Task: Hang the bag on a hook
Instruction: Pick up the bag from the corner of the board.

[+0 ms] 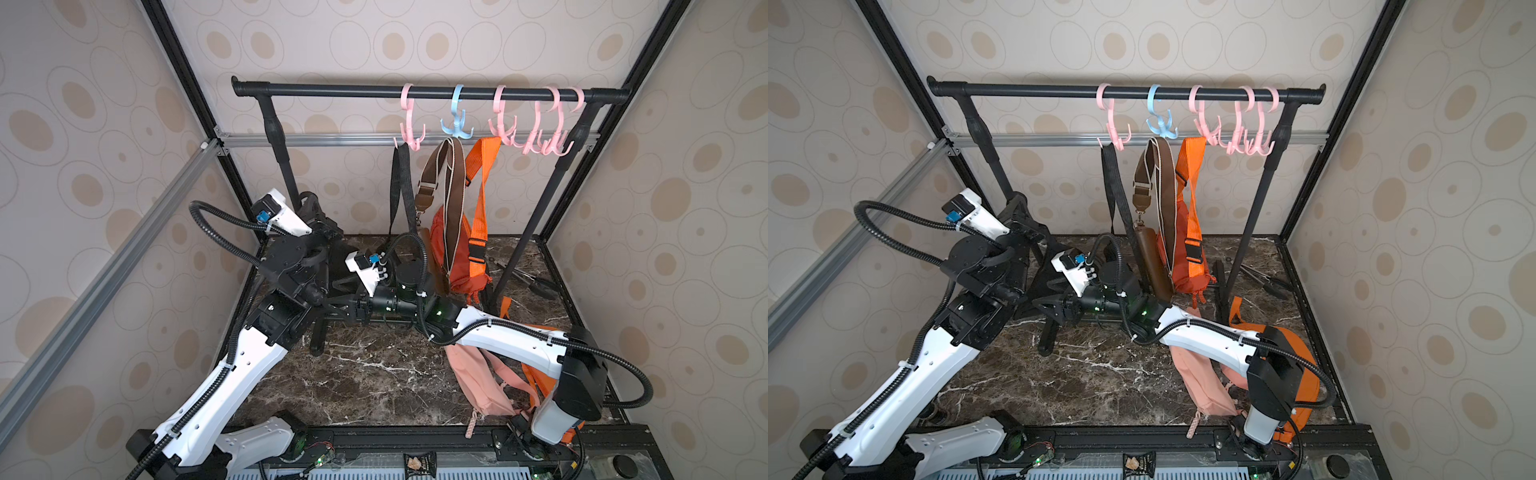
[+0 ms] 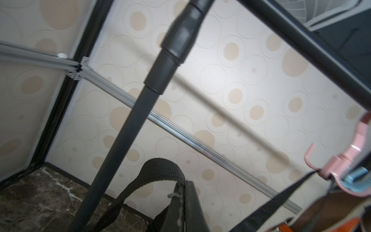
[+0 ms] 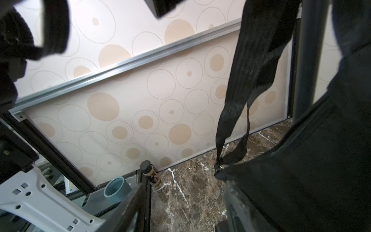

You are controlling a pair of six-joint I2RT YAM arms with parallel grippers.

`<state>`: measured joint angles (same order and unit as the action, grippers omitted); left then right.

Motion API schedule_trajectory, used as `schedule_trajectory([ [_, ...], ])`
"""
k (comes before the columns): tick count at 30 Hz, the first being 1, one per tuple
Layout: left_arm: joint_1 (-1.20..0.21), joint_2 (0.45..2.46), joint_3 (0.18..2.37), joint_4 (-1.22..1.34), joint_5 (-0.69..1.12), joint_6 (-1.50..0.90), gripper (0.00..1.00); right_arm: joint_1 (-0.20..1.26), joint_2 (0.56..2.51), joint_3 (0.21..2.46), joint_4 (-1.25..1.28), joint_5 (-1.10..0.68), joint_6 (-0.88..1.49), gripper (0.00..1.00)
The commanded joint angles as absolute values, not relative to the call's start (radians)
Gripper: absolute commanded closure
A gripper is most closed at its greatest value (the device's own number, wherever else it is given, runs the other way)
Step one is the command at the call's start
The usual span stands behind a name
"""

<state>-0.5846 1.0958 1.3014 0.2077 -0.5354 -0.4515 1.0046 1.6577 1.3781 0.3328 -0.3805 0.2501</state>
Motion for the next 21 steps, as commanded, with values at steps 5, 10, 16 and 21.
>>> schedule_trajectory([
  [5,-0.591,1.086,1.477,0.243,0.056,-0.115,1.0,0.969,1.406,1.338,0.216,-0.284,0.116,0.34],
  [10,-0.59,1.11,1.62,0.066,0.19,0.001,1.0,0.962,1.256,1.314,0.143,-0.301,0.061,0.33],
  [16,-0.591,1.079,1.667,-0.01,0.233,0.102,1.0,0.961,1.118,1.311,0.06,-0.317,0.022,0.33],
  [21,-0.59,1.077,1.689,-0.018,0.416,0.065,1.0,0.961,1.054,1.312,0.047,-0.254,-0.01,0.32],
])
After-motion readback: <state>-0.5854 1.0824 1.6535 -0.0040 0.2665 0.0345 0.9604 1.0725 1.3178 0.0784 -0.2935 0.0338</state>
